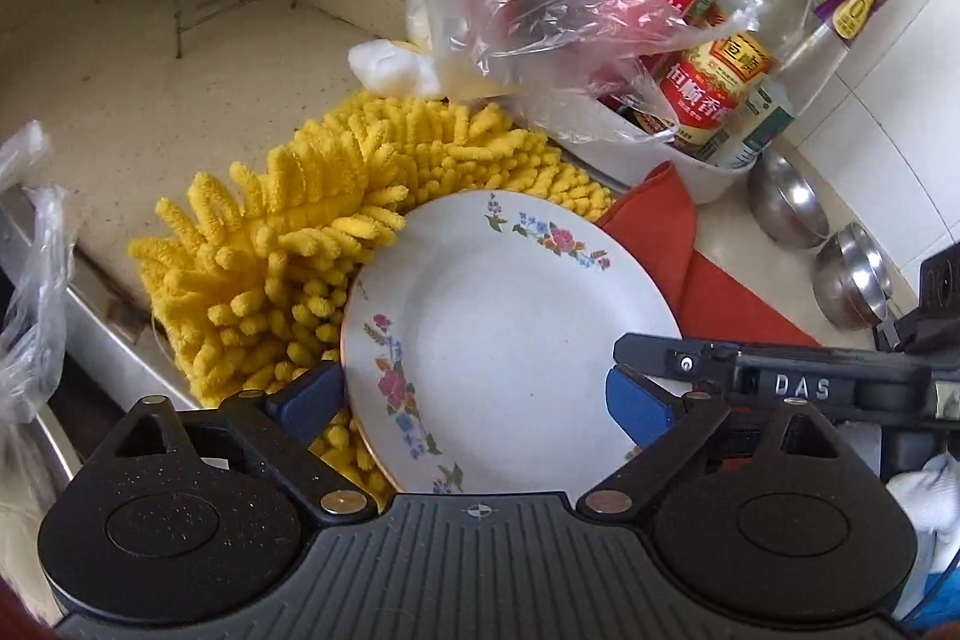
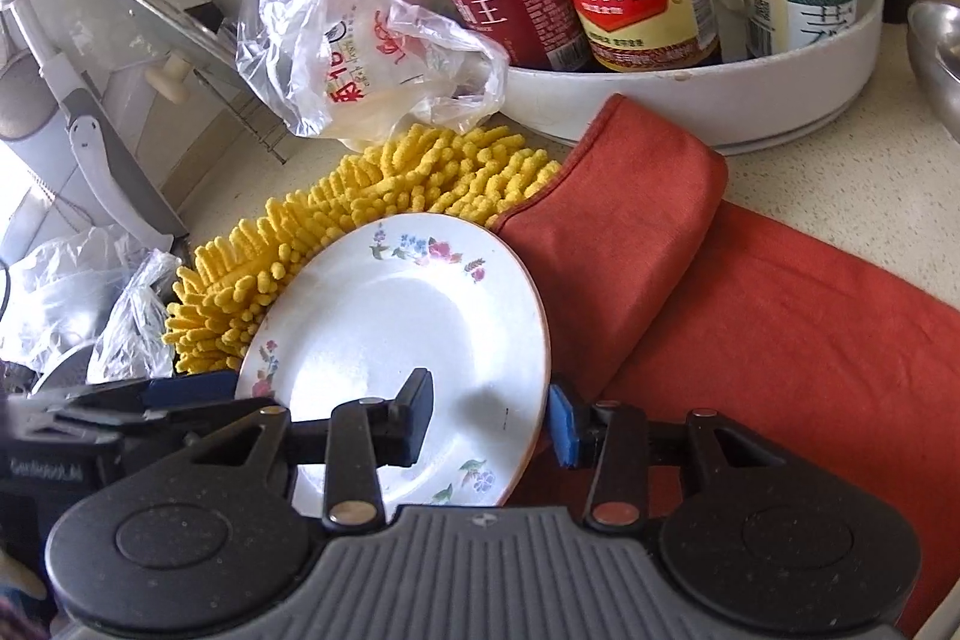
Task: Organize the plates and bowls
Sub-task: 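Lift the small floral plate off the yellow mat with the right gripper, then carry the small floral plate with the right gripper over the plate stack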
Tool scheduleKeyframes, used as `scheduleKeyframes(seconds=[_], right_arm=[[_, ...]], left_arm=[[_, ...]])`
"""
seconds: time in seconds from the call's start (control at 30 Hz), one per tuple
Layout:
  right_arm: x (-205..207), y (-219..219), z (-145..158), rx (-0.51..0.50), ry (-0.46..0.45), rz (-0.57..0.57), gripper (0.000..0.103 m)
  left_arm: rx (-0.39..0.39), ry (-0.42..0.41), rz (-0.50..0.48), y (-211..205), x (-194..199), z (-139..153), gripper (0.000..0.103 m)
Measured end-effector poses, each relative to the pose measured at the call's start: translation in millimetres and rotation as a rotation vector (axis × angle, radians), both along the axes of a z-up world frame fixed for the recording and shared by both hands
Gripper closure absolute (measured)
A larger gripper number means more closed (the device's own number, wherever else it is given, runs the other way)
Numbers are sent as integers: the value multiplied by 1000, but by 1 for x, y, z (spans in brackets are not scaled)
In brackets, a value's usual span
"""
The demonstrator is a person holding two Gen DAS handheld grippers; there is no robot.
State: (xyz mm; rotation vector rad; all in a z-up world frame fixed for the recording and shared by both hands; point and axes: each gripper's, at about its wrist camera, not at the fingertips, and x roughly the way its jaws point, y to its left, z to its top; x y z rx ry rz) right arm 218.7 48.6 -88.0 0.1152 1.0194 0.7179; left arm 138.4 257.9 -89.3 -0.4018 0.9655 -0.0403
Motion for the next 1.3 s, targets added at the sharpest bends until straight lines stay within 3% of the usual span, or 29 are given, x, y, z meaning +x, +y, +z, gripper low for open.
scheduleKeyframes(seconds=[0.17, 0.27, 0.6, 1.03, 1.3], right_arm=[[4, 5, 0, -2, -17, 15, 61], [0, 0, 2, -10, -20, -12, 61], [-13, -38, 31, 23, -54, -92, 61], [-36, -133, 58, 33, -103, -284, 61], [-60, -199, 61, 30, -87, -422, 61]], left_arm=[[11, 19, -23, -3, 21, -14, 2], [57, 3, -47, -16, 15, -6, 2], [43, -73, -108, -41, 15, 26, 1], [30, -123, -281, -122, 33, 44, 1], [26, -135, -423, -184, 37, 47, 1]])
